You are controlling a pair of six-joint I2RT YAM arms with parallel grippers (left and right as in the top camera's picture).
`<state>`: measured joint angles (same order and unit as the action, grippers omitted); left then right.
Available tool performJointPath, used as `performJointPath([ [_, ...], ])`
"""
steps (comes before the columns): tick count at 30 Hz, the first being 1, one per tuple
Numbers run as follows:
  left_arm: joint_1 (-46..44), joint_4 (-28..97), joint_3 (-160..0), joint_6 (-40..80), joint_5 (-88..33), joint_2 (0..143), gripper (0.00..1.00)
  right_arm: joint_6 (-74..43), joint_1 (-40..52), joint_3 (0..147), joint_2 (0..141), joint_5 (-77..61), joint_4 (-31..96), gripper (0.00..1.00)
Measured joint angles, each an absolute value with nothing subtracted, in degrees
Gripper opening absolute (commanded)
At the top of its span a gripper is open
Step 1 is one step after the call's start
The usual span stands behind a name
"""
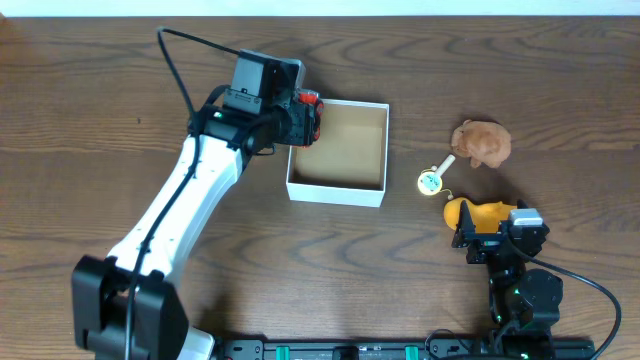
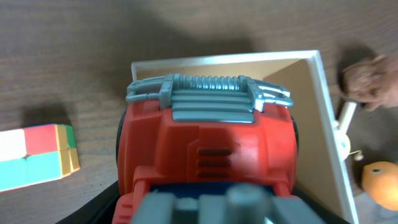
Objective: Pack container
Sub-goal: 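Lift the red truck and carry it right over the white box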
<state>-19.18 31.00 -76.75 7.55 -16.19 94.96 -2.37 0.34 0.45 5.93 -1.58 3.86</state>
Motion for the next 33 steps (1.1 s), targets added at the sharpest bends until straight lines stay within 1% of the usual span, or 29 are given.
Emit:
performJointPath([
  [2, -19.20, 30.98, -76.75, 7.55, -16.19, 96.51, 0.19, -2.37, 0.34, 0.45, 5.93, -1.58, 3.88, 0.99],
  [3, -19.29, 30.98, -76.75, 7.55, -16.19, 97.27, 0.15, -2.37, 0.34, 0.45, 5.93, -1.58, 3.86, 0.99],
  [5, -19.44, 31.00, -76.75, 7.55, -16.16, 98.59, 0.13, -2.37, 0.34, 0.45, 5.93, -1.58, 3.88, 0.99],
  [14, -22.57, 31.00, -76.77, 7.55, -16.16, 99.66, 0.13, -2.37, 0.34, 0.45, 5.93, -1.58, 3.88, 0.99],
  [20, -24.14, 33.78, -76.77, 7.49, -14.72, 99.66, 0.14, -2.37, 0.34, 0.45, 5.93, -1.58, 3.86, 0.99],
  [24, -24.56, 36.16, -76.77, 7.49, -12.56, 99.66, 0.13, -2.37, 0.34, 0.45, 5.93, -1.58, 3.88, 0.99],
  [33, -24.60, 36.51, -76.77, 7.49, -10.41, 99.70, 0.13, -2.37, 0.34, 0.45, 5.93, -1.58, 3.86, 0.99],
])
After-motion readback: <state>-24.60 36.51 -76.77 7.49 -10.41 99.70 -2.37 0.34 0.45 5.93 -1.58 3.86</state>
